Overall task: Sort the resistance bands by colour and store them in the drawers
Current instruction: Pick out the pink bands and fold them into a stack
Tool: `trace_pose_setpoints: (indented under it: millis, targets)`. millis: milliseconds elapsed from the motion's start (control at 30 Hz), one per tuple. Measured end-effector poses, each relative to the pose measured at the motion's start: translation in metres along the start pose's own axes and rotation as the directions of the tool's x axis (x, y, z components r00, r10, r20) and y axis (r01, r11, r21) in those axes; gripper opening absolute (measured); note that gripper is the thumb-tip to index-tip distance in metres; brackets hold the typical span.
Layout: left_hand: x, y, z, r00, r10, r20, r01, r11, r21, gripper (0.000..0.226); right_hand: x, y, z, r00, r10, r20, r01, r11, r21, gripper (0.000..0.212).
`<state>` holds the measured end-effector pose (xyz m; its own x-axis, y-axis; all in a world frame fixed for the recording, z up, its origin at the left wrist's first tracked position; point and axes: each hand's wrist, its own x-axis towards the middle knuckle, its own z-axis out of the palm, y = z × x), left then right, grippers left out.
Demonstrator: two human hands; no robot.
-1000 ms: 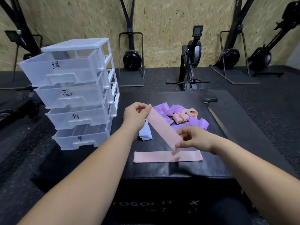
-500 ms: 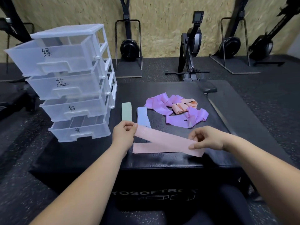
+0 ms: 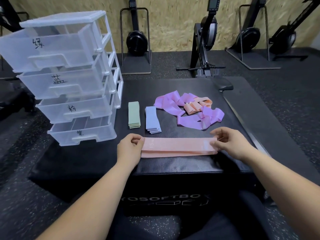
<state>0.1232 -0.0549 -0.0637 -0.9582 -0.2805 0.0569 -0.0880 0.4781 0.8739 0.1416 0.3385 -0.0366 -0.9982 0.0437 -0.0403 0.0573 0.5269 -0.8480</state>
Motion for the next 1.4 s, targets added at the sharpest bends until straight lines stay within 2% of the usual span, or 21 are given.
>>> trace_pose_setpoints:
  millis: [167, 333, 433, 500, 600, 733, 800, 900, 1000, 1167, 1400]
  targets:
    - [-0.006, -0.007, 0.002, 0.997, 0.071, 0.026, -0.072, 0.997, 0.040, 0.003, -0.012, 0.003, 0.016, 0.961, -0.035, -0.276, 0.027, 0.999, -0.035, 0.037]
    - [-0.008, -0.014, 0.004, 0.979, 0.194, 0.068, -0.205, 0.956, 0.212, 0.003, -0.023, 0.006, 0.034, 0.937, -0.100, -0.335, 0.054, 0.988, -0.144, 0.040]
    - [-0.009, -0.021, 0.007, 0.965, 0.240, 0.102, -0.261, 0.907, 0.331, 0.007, -0.027, 0.011, 0.042, 0.933, -0.137, -0.332, 0.069, 0.975, -0.210, 0.046]
    - [-0.009, -0.028, 0.009, 0.960, 0.259, 0.109, -0.281, 0.887, 0.366, 0.008, -0.026, 0.019, 0.047, 0.932, -0.163, -0.325, 0.054, 0.946, -0.319, 0.043]
    - [-0.008, -0.035, 0.010, 0.962, 0.251, 0.110, -0.273, 0.905, 0.327, 0.004, -0.026, 0.034, 0.051, 0.914, -0.256, -0.315, 0.088, 0.882, -0.463, 0.031]
    - [-0.006, -0.039, 0.007, 0.961, 0.242, 0.132, -0.268, 0.934, 0.236, 0.009, -0.027, 0.046, 0.054, 0.897, -0.336, -0.288, 0.154, 0.847, -0.509, 0.019]
    - [-0.006, -0.040, 0.002, 0.942, 0.273, 0.197, -0.312, 0.928, 0.205, 0.017, -0.027, 0.048, 0.053, 0.906, -0.356, -0.230, 0.188, 0.823, -0.535, 0.022]
    - [-0.007, -0.043, -0.008, 0.893, 0.311, 0.326, -0.383, 0.905, 0.186, 0.044, -0.030, 0.050, 0.052, 0.933, -0.356, -0.058, 0.253, 0.761, -0.597, 0.044]
    - [-0.007, -0.046, -0.013, 0.866, 0.334, 0.372, -0.431, 0.876, 0.217, 0.053, -0.032, 0.049, 0.051, 0.941, -0.338, -0.020, 0.259, 0.757, -0.600, 0.049]
    - [-0.009, -0.046, -0.010, 0.882, 0.327, 0.338, -0.416, 0.879, 0.235, 0.043, -0.028, 0.050, 0.052, 0.944, -0.324, -0.056, 0.236, 0.785, -0.572, 0.042]
    - [-0.011, -0.044, -0.008, 0.886, 0.322, 0.332, -0.419, 0.863, 0.281, 0.039, -0.030, 0.048, 0.051, 0.948, -0.311, -0.072, 0.218, 0.796, -0.564, 0.040]
